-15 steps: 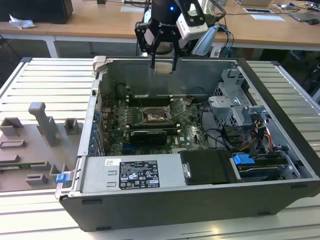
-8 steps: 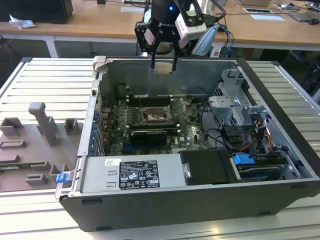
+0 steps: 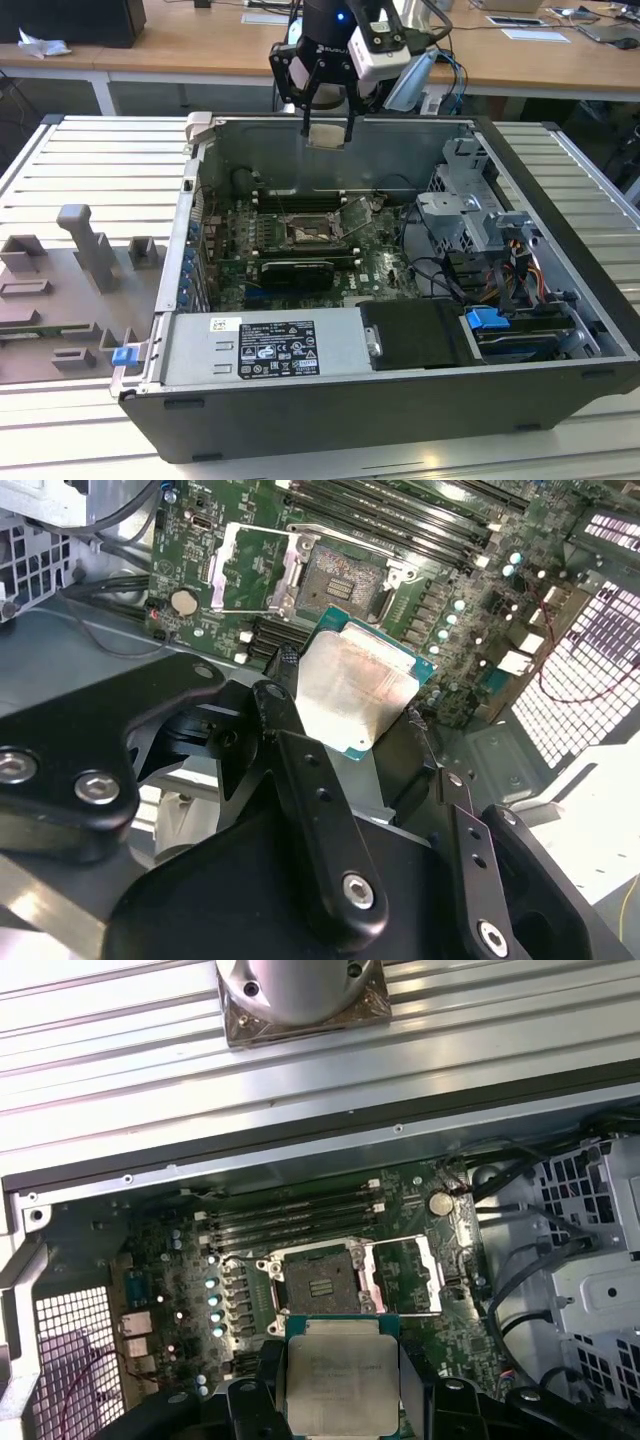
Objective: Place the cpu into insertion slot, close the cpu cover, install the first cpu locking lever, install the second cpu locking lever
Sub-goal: 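Place the cpu into insertion slot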
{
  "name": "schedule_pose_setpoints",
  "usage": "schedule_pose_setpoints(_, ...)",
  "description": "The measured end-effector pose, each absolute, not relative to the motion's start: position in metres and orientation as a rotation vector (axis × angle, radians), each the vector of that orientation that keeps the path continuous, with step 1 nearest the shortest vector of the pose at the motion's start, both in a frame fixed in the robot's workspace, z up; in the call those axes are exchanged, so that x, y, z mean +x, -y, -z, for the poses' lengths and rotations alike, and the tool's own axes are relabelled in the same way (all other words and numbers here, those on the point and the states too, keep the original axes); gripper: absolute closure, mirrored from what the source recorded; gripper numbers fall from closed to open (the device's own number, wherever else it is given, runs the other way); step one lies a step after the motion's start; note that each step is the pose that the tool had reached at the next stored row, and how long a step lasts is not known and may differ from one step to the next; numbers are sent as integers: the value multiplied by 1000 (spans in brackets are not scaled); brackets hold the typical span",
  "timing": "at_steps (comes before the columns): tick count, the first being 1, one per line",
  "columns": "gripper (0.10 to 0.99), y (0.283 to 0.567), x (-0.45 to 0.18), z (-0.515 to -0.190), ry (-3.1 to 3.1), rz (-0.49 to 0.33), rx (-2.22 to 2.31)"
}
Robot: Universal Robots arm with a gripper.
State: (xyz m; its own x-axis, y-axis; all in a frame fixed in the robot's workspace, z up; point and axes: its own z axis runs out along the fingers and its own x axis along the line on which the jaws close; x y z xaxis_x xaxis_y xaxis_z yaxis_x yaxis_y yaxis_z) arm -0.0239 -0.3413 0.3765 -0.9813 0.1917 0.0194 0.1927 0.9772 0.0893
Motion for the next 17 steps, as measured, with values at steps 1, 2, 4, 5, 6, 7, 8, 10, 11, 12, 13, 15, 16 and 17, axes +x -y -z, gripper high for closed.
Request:
schedule_pose_setpoints(1,541,341,-24,-376,3113,142,-310)
schedule_pose_setpoints(2,541,341,-24,-376,3112,142,-315)
schedule_pose_setpoints(4,541,341,-24,-376,3111,142,-326)
schedule_pose_setpoints(5,541,341,-24,-376,3111,142,-332)
schedule_pose_setpoints(6,541,341,-24,-376,3110,142,-338)
schedule_pose_setpoints(7,541,341,-24,-376,3110,142,-342)
schedule_pose_setpoints(8,541,341,-24,-376,3109,143,-354)
schedule_pose_setpoints(10,541,341,-24,-376,3108,143,-365)
schedule_pose_setpoints(11,541,341,-24,-376,3108,143,-371)
schedule_pose_setpoints(12,541,341,-24,-376,3107,143,-376)
schedule_pose_setpoints(13,541,341,-24,-376,3106,143,-386)
schedule_pose_setpoints(15,541,341,-24,-376,3105,143,-404)
schedule_pose_setpoints(16,541,341,-24,-376,3104,143,-410)
schedule_pose_setpoints(17,541,341,-24,-376,3103,143,-420)
